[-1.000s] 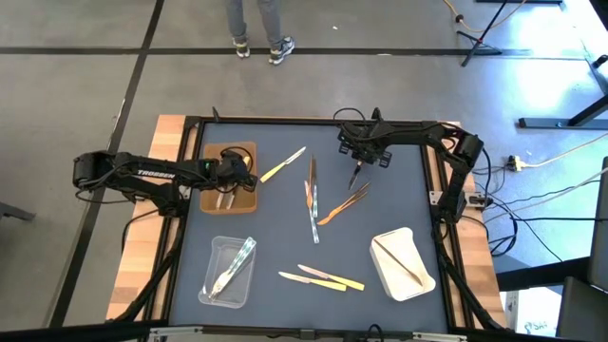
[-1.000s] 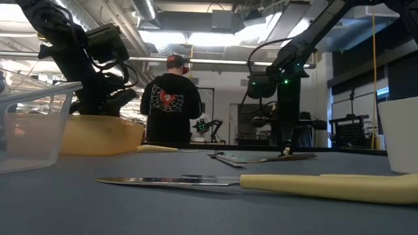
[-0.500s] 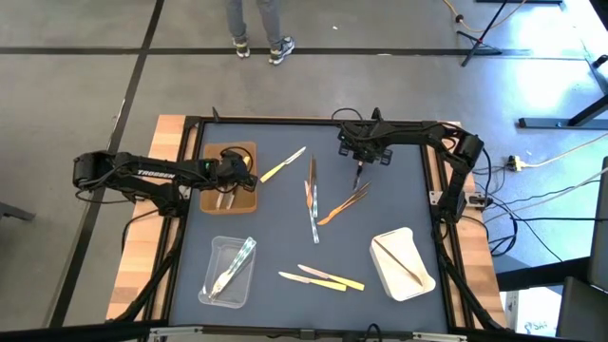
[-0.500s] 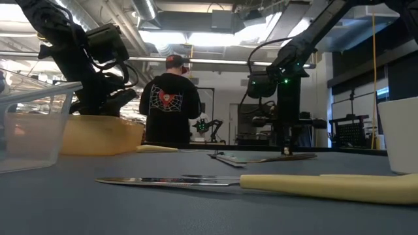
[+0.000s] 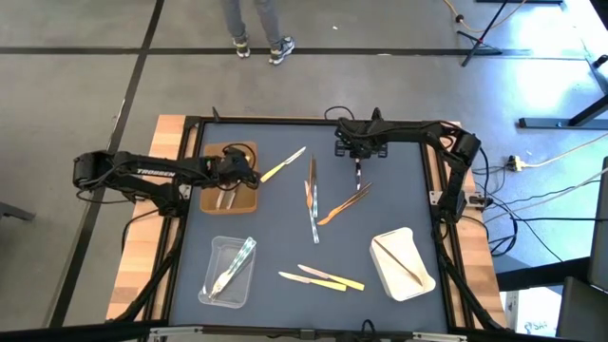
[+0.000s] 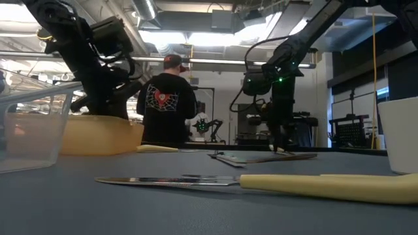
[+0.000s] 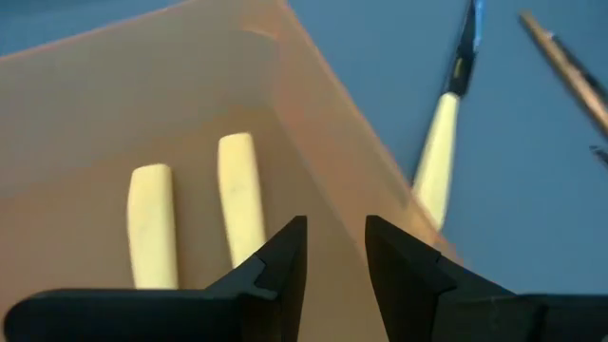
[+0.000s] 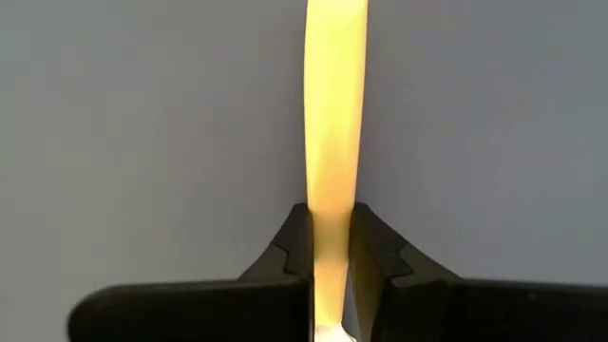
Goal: Sort silverware by color (type)
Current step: Put the yellow knife into the orange bin
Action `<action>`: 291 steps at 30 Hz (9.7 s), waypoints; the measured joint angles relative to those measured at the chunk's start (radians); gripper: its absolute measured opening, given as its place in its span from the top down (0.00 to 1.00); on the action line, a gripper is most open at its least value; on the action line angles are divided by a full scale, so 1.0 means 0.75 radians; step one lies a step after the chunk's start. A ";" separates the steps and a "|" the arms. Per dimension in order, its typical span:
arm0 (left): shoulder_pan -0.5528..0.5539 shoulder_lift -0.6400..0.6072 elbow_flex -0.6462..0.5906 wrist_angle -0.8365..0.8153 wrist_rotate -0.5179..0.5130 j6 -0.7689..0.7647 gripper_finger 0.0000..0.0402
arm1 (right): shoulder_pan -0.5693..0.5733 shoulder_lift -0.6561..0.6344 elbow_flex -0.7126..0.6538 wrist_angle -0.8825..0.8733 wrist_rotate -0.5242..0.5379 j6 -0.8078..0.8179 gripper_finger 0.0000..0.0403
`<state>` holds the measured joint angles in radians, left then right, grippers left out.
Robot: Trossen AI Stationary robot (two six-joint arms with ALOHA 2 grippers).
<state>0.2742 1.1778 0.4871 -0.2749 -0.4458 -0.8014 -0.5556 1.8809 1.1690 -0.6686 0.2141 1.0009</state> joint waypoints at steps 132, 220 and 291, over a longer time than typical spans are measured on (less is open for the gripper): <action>-0.309 -0.348 0.026 0.610 0.264 0.280 0.72 | 0.533 -0.007 0.003 1.585 -0.857 -0.593 0.94; -0.089 -0.482 0.782 -0.882 0.319 0.105 0.81 | 0.452 -0.476 0.003 0.780 -0.846 -1.029 0.61; 0.341 0.580 0.816 -0.906 0.331 0.493 0.76 | 0.785 -0.487 0.002 0.407 -0.365 -1.104 0.61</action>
<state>0.5301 1.6131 1.0988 -0.9546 -0.1977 -0.4317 0.0330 1.5154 1.1706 -0.3630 -0.0597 0.1730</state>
